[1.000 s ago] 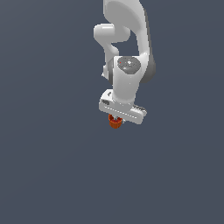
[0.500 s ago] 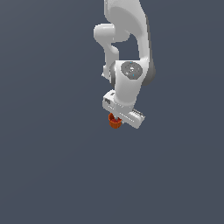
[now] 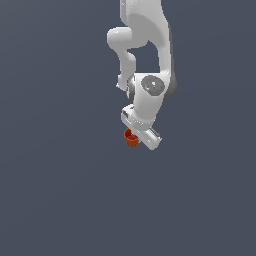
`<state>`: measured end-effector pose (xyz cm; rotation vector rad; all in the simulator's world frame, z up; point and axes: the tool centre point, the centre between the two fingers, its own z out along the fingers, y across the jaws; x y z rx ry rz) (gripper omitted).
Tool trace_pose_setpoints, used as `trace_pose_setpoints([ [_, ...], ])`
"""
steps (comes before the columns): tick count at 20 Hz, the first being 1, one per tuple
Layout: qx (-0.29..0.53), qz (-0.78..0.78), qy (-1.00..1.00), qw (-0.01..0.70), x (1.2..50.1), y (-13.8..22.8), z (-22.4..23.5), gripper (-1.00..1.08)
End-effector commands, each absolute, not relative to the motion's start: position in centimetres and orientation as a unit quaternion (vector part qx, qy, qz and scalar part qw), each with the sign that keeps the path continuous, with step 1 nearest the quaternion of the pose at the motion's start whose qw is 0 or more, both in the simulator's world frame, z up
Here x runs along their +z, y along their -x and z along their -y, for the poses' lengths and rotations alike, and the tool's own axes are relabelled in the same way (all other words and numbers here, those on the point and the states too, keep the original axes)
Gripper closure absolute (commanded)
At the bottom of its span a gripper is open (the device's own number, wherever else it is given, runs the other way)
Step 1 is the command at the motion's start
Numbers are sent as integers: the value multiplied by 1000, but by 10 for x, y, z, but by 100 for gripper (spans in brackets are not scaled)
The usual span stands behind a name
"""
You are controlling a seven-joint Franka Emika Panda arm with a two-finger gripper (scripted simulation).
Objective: Pick up the object and move it to a goal position.
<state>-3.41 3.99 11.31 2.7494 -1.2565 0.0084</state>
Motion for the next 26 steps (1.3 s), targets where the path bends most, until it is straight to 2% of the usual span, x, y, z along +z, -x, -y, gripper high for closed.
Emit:
trace_pose_setpoints([
  [1,5,441,-895,64,109,37,-40,20],
  [12,13,510,-857,76,96,45,-40,20],
  [26,14,521,-850,78,82,47,-38,20],
])
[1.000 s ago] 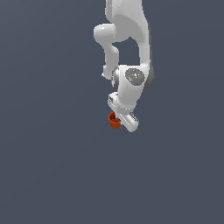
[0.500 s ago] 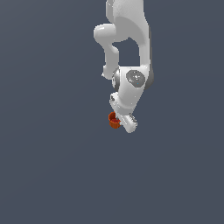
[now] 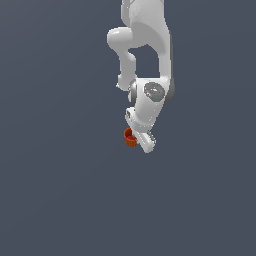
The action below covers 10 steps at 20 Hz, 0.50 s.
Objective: Pick up the object and move it to a goal position.
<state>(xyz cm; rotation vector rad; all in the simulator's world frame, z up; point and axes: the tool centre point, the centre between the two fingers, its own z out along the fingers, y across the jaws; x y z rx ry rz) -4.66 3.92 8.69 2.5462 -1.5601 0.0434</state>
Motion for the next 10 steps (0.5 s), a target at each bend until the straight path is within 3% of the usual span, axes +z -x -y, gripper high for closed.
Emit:
trace_pose_setpoints([
  [1,14,521,-850,78,77,48,-38,20],
  [7,14,522,-849,78,65,49,-35,20],
  [8,14,522,-849,78,65,49,-35,108],
  [10,14,522,-849,78,65,49,-35,108],
])
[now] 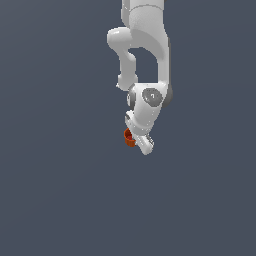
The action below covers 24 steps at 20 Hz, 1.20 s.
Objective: Pick up the object and move it to a goal position.
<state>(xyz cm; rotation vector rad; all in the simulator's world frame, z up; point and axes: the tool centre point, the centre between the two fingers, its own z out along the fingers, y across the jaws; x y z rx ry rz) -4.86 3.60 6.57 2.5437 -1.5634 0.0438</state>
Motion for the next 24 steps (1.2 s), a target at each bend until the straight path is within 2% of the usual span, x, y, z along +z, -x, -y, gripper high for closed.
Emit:
trace_pose_setpoints([
  [1,14,522,-849,78,65,49,-35,108],
  [14,15,522,-849,77,75,49,-29,108],
  [24,14,522,-849,77,136,54,16,108],
])
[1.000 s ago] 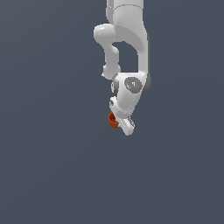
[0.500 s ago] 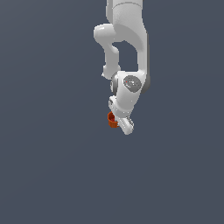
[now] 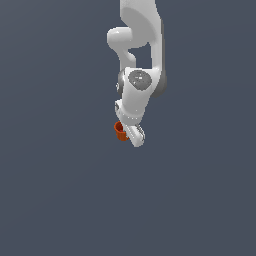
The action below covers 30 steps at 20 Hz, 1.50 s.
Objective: Pick up the object and move it to a goal position.
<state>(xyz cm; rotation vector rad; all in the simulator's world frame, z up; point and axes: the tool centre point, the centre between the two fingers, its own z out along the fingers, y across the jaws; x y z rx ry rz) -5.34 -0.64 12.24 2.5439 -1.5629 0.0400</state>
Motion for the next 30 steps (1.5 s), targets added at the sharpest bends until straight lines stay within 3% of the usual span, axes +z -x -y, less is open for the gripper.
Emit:
trace_pose_setpoints([
  [1,14,522,-849,77,145,54,23,108],
  [21,14,523,-849,77,351,64,173,108],
  [30,14,522,-849,78,407,62,214,108],
])
